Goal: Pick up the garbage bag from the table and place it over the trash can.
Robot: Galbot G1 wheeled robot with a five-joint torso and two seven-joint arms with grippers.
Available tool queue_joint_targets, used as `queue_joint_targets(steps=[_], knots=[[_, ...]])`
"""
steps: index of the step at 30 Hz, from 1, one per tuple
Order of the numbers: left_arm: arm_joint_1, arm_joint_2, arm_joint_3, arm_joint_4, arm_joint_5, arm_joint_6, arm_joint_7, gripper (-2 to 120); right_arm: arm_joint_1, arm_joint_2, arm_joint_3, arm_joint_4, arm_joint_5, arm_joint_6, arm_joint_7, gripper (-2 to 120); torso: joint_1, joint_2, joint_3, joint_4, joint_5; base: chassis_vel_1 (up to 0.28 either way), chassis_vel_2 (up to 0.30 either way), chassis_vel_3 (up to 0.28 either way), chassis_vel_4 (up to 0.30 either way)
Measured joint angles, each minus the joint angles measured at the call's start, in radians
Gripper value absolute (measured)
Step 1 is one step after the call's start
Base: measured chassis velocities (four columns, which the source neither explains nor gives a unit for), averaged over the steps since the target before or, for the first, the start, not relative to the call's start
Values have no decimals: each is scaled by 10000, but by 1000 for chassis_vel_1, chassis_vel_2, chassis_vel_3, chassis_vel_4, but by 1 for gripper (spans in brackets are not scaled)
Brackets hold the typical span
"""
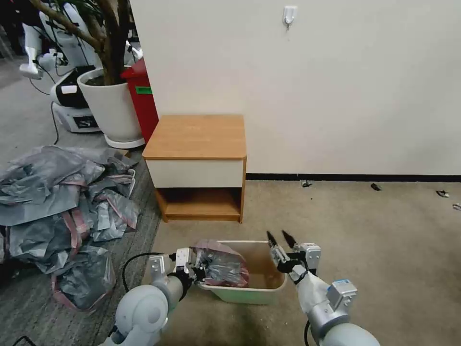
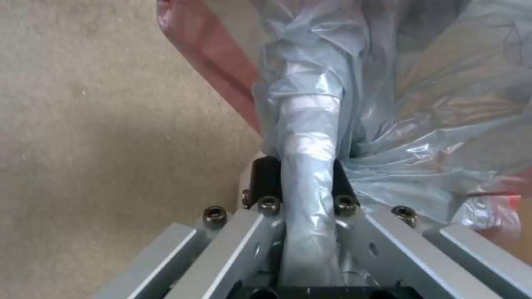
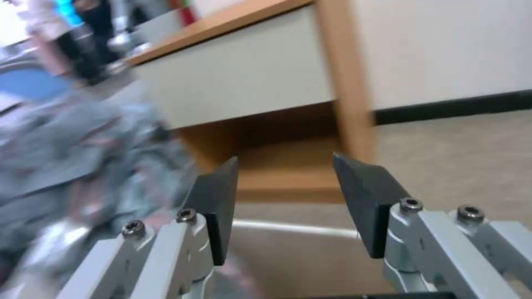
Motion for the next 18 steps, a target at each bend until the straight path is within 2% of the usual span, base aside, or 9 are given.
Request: queue_joint_targets(steps=[5,10,18], knots=[[-59,-40,-26,27,222,-43,171,2,188,-725,488,376,1048,-2301,-1528,48,0,0,0,-2,1,0,0,0,0],[-51,-36,-28,-65,334,-79,242,2,775,-1164,196,31,1035,-2912,-1828,52,0,0,0,0,3,0,0,0,0],[344,-11,-69,-424,651,-115,393,2,2008,-1834,-679,-1040,1227,-3022,-1768,85,0,0,0,1,2,0,0,0,0]])
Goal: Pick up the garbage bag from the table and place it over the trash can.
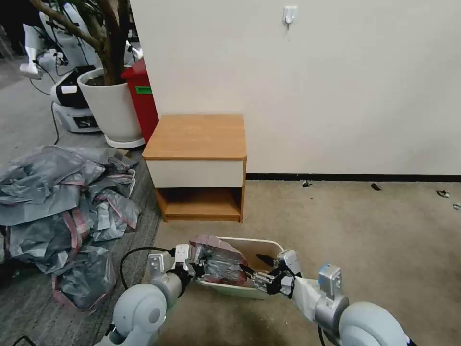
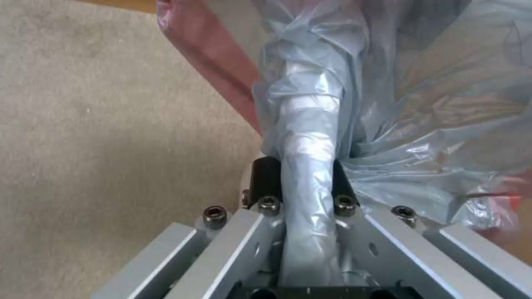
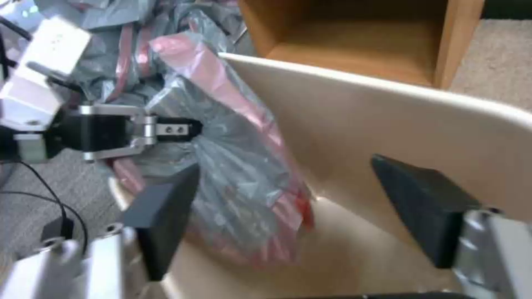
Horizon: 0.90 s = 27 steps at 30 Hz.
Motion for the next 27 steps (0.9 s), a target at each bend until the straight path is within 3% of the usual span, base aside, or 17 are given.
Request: queue_joint_targets(steps=[4,12,22,27], knots=[[99,-12,-5,-130,156,-17,99,2,403,-101,-415,-171,416,-28,186,90,0,0,0,-2,-1,0,0,0,0],[288,-131,40,-331,343,-20,167,2,1212,-97,-1070,-405,1617,-234,797,88,0,0,0,-1,-1,0,0,0,0],[428,-242,37,-517,398,-20,187,2,1793,-71,-1486,-809,2554,-319,1086,71,0,0,0,-1,-2,0,0,0,0],[452,-295,34,-529,404,-20,190,2,1897,-8,-1583,-903,2645,-301,1089,55,1,0,-1,-1,-2,0,0,0,0]])
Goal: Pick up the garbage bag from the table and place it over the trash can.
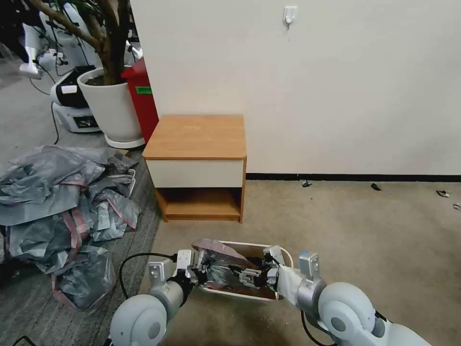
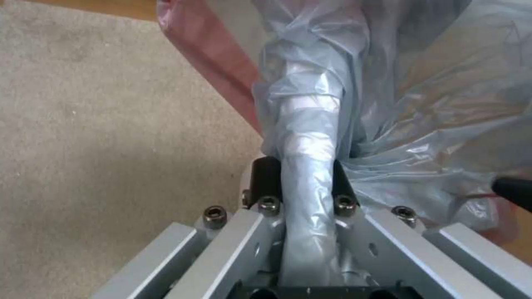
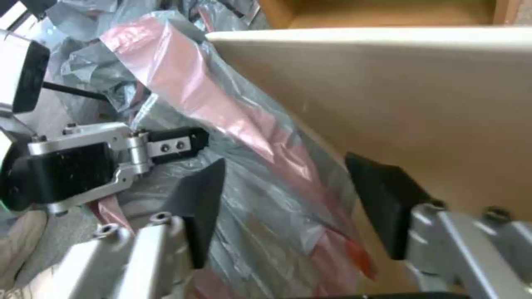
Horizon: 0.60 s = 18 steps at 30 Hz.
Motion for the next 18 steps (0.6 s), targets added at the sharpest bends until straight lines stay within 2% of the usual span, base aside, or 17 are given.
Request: queue_joint_targets(steps=[1,3,4,7,9,10,15,18], knots=[[3,-12,1,-4,1,0,0,2,17,15,-14,-12,13,4,0,53,-1,0,0,0,1,0,0,0,0],[3,-15,10,-5,3,0,2,2,32,24,-18,-38,29,14,1,42,-1,0,0,0,1,0,0,0,0],[3,-15,10,-5,3,0,2,2,32,24,-18,-38,29,14,1,42,-1,0,0,0,1,0,0,0,0],[-6,-10,29,-1,11,2,17,2,27,23,-15,-57,68,28,1,27,-1,0,0,0,0,0,0,0,0],[-10,-9,39,4,13,2,19,2,26,23,-15,-63,85,29,1,24,-1,1,0,0,0,0,0,0,0],[-15,-9,58,13,15,4,24,2,29,31,-15,-72,102,31,0,17,-1,0,0,0,0,0,0,0,0],[-17,-10,112,17,21,5,32,2,25,58,-15,-102,119,39,-3,7,-1,0,0,0,0,0,0,0,0],[-5,-14,125,17,23,7,36,2,-24,78,-4,-111,118,115,-17,6,-1,0,0,0,0,0,0,0,0]])
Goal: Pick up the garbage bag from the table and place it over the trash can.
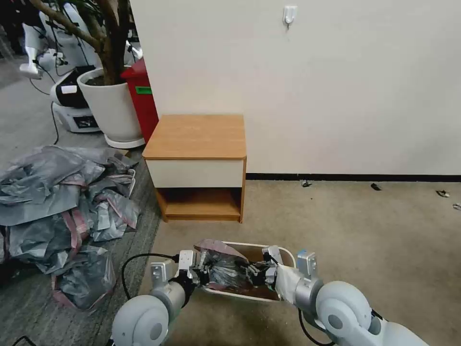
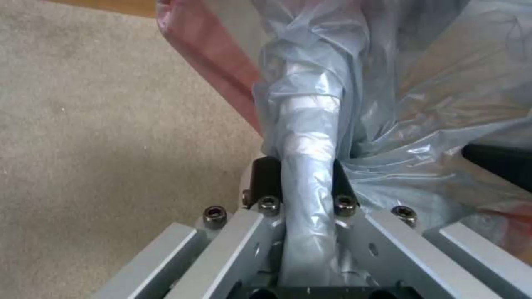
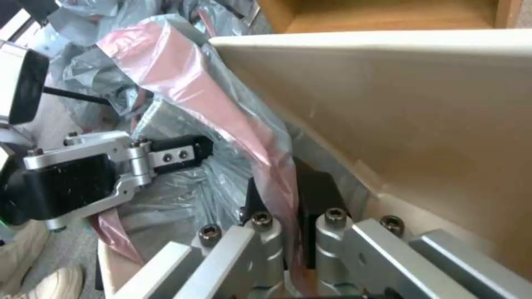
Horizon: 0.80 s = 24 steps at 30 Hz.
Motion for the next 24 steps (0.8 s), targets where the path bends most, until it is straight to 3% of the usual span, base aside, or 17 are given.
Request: queue_joint_targets(steps=[5,24], knots=[[-1,-1,-11,86,21,0,6,2,-120,9,61,-17,12,452,-28,0,0,0,0,0,0,0,0,0,0],[-27,-44,-61,679,331,-130,20,2,-215,-139,574,642,719,717,98,0,0,0,0,0,0,0,0,0,0]])
